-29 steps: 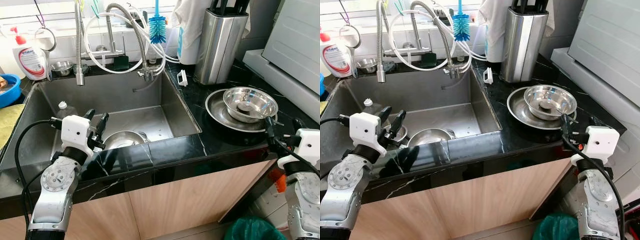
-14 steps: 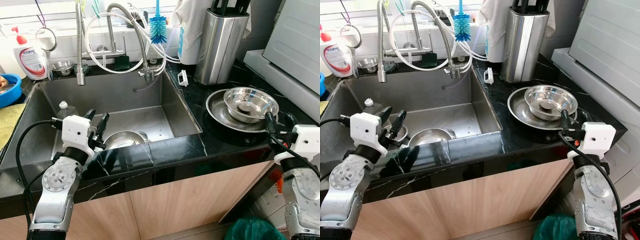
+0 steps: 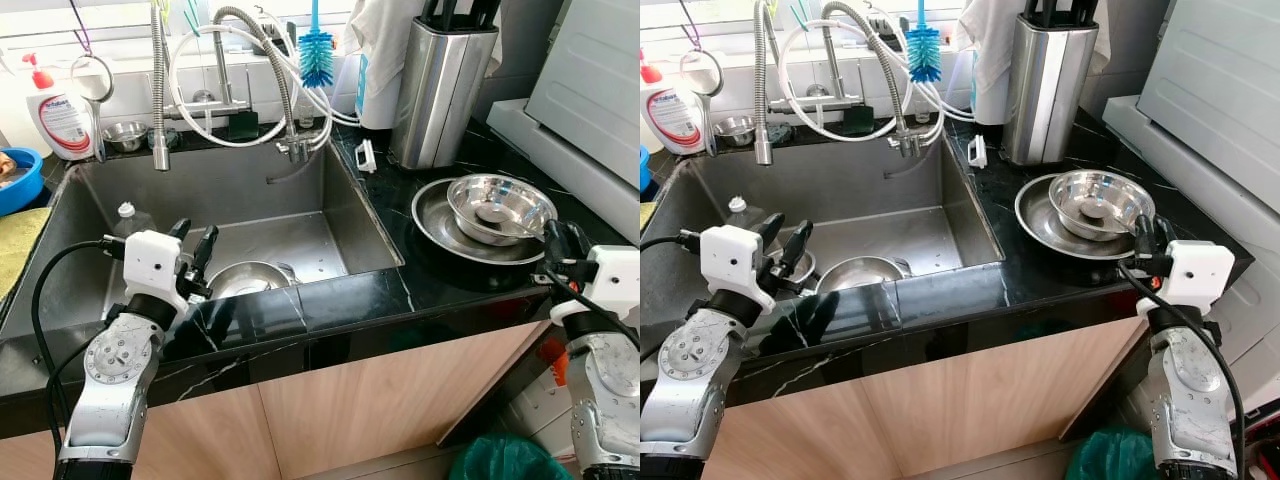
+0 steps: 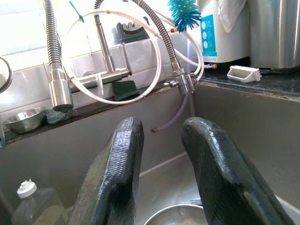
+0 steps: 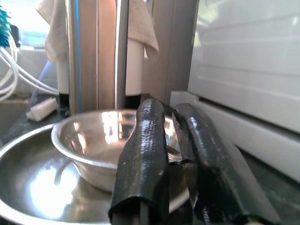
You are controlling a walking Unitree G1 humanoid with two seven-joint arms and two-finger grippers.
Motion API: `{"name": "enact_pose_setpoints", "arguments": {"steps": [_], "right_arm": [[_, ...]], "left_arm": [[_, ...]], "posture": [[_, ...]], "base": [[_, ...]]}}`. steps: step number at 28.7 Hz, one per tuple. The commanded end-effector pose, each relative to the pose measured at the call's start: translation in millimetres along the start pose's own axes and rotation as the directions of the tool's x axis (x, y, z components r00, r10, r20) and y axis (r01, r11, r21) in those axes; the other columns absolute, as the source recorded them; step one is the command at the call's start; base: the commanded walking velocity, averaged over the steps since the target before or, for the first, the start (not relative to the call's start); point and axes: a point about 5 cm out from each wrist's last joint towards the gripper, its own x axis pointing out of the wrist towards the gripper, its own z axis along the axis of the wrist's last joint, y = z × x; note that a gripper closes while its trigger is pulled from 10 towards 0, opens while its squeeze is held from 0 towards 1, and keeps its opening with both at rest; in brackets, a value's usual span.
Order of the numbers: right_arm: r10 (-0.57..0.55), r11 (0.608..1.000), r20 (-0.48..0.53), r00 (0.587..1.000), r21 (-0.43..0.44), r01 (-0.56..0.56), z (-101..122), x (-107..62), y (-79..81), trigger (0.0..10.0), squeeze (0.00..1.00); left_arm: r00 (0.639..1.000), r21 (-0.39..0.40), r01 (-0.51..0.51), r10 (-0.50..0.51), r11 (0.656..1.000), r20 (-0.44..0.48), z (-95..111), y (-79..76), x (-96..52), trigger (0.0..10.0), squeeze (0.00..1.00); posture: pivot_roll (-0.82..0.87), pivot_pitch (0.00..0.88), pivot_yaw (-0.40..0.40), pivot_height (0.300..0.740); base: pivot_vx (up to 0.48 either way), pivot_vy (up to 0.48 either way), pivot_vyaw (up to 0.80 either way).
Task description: Kitchen organization
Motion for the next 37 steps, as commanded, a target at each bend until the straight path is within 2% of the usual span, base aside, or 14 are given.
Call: {"name": "enact_pose_setpoints", "arguments": {"steps": [1,9,16,17,18,19,20,25,29,31,34,35,36,37], "right_arm": [[0.007,1.0,0.055,0.998,-0.016,-0.006,16.0,8.1,0.9,0.0,0.0],[0.02,1.0,0.104,0.994,-0.02,-0.018,30.9,14.1,6.0,0.0,0.0],[0.09,0.995,0.225,0.97,0.023,-0.097,66.9,27.3,26.2,0.0,0.0],[0.099,0.994,0.233,0.967,0.026,-0.108,69.3,28.2,28.0,4.1,0.0],[0.111,0.992,0.239,0.965,0.03,-0.121,71.5,29.2,30.5,4.1,0.0],[0.13,0.989,0.244,0.961,0.037,-0.144,74.1,31.3,34.7,10.0,0.0],[0.143,0.987,0.247,0.958,0.041,-0.158,75.8,32.8,37.6,10.0,0.0],[0.239,0.942,0.229,0.944,0.18,-0.283,74.3,51.8,55.6,10.0,0.0],[0.281,0.885,0.18,0.943,0.331,-0.327,66.2,69.6,65.3,10.0,0.0],[0.294,0.873,0.141,0.945,0.363,-0.326,60.2,76.2,69.0,10.0,0.0],[0.344,0.827,0.101,0.934,0.438,-0.352,49.7,86.0,79.3,10.0,0.0],[0.355,0.832,0.061,0.933,0.435,-0.345,44.1,88.5,81.9,10.0,0.0],[0.366,0.848,-0.038,0.93,0.424,-0.317,29.2,92.7,86.3,10.0,0.0],[0.366,0.848,-0.038,0.93,0.424,-0.317,29.2,92.7,86.3,10.0,0.0]], "left_arm": [[1.0,0.028,0.012,-0.013,1.0,0.006,4.4,-0.9,2.6,10.0,0.0],[1.0,0.029,0.007,-0.007,1.0,0.006,4.7,0.4,2.4,10.0,0.0],[1.0,0.033,0.003,-0.004,0.999,0.009,5.0,2.0,3.5,10.0,0.0],[1.0,0.033,0.003,-0.003,0.999,0.01,5.1,2.0,3.6,10.0,0.0],[1.0,0.033,0.002,-0.003,0.999,0.01,5.1,2.0,3.8,10.0,0.0],[1.0,0.032,0.002,-0.003,0.999,0.01,5.1,1.8,3.8,10.0,0.0],[1.0,0.032,0.003,-0.003,0.999,0.01,5.0,1.7,3.9,10.0,0.0],[1.0,0.026,0.005,-0.005,1.0,0.009,4.5,-0.4,4.6,10.0,0.0],[1.0,0.022,0.001,-0.001,1.0,0.012,4.6,-1.2,4.6,10.0,0.0],[1.0,0.023,-0.002,0.002,1.0,0.012,4.7,-1.0,4.3,10.0,0.0],[1.0,0.023,-0.006,0.006,1.0,0.011,4.6,-0.2,4.1,10.0,0.0],[1.0,0.023,-0.006,0.006,1.0,0.011,4.5,-0.1,4.2,10.0,0.0],[1.0,0.024,-0.008,0.008,1.0,0.01,4.2,0.1,4.4,10.0,0.0],[1.0,0.024,-0.008,0.008,1.0,0.01,4.2,0.1,4.4,10.0,0.0]], "posture": [[0.05,0.001,0.001,0.74],[0.05,0.004,-0.001,0.74],[0.05,0.004,0.001,0.74],[0.05,0.004,0.001,0.74],[0.05,0.004,0.002,0.74],[0.05,0.003,0.002,0.74],[0.05,0.003,0.002,0.74],[0.05,0.003,0.001,0.74],[0.05,0.005,-0.006,0.74],[0.05,0.005,-0.007,0.74],[0.05,0.006,-0.007,0.74],[0.05,0.008,-0.007,0.74],[0.05,0.004,-0.009,0.74],[0.05,0.004,-0.009,0.74]], "base": [[0.0,0.0,0.0],[0.0,0.0,0.0],[0.0,0.0,0.0],[0.0,0.0,0.0],[0.0,0.0,0.0],[0.0,0.0,0.0],[0.0,0.0,0.0],[0.0,0.0,0.0],[0.0,0.0,0.0],[0.0,0.0,0.0],[0.0,0.0,0.0],[0.0,0.0,0.0],[0.0,0.0,0.0],[0.0,0.0,0.0]]}}
